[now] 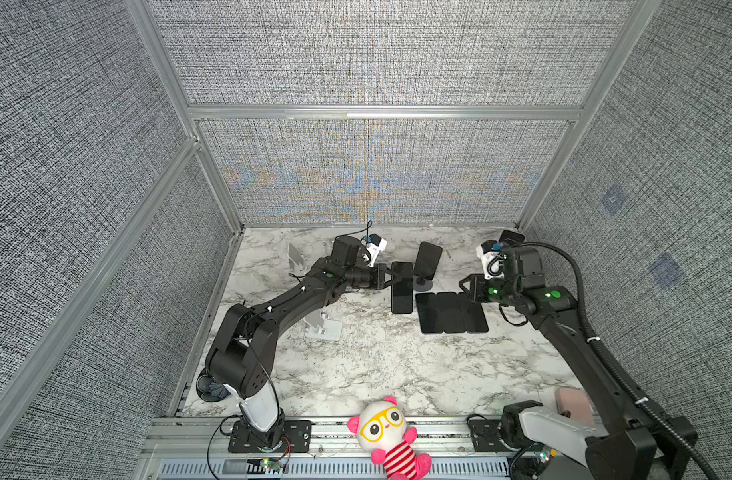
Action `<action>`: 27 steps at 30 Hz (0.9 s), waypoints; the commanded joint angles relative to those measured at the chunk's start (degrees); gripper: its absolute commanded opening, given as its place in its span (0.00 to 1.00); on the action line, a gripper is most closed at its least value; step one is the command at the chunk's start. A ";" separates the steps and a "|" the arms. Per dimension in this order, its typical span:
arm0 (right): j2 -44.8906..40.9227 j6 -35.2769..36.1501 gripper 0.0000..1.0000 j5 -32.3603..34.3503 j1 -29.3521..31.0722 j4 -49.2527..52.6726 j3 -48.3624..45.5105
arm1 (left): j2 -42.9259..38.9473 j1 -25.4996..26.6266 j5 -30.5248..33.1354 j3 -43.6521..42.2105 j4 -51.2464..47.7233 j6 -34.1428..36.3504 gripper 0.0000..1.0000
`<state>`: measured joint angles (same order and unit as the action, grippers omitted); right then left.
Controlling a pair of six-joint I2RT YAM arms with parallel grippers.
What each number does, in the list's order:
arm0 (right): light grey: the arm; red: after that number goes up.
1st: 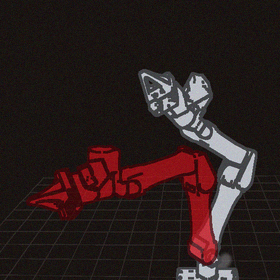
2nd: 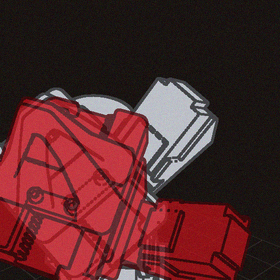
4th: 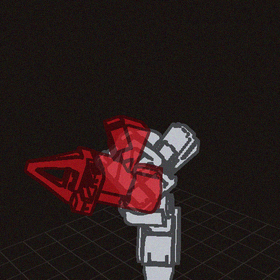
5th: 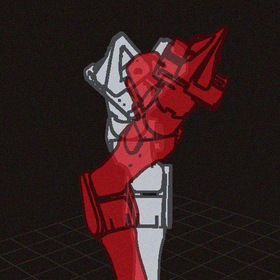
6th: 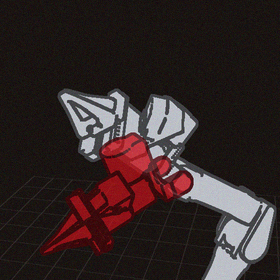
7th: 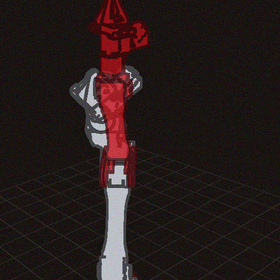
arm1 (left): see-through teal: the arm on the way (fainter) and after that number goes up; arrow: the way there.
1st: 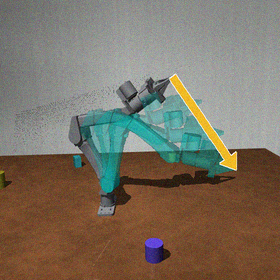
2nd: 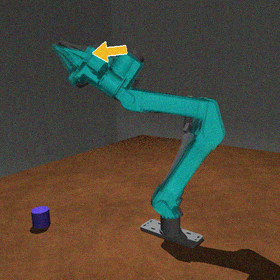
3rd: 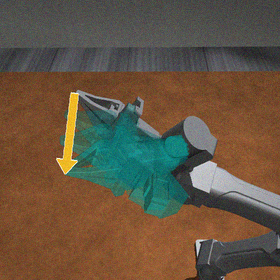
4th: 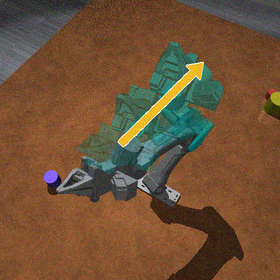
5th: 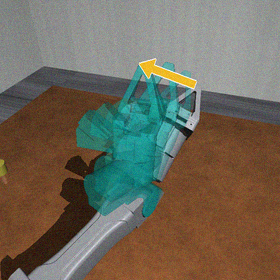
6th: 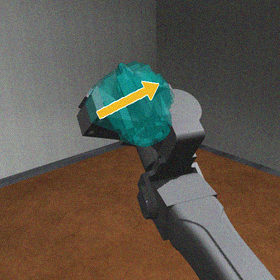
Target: Remove the phone from the phone stand
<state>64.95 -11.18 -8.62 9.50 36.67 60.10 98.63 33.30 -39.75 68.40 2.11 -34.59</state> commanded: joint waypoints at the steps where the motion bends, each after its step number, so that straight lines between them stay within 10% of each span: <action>1: -0.17 -2.10 0.25 7.24 -2.19 3.25 -2.04 | 1.36 0.35 5.17 -0.83 2.29 -4.16 0.00; 6: 0.19 -6.45 0.00 10.58 -5.57 0.58 -6.59 | 4.65 2.01 10.88 -0.18 1.20 -5.32 0.00; 27: 12.16 -15.85 0.00 4.22 -17.93 -19.70 -19.37 | 12.40 5.54 14.52 3.18 -1.75 -5.14 0.00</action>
<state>75.90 -25.76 -2.09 -8.29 21.52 40.93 110.52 38.61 -25.17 70.94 -0.69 -39.38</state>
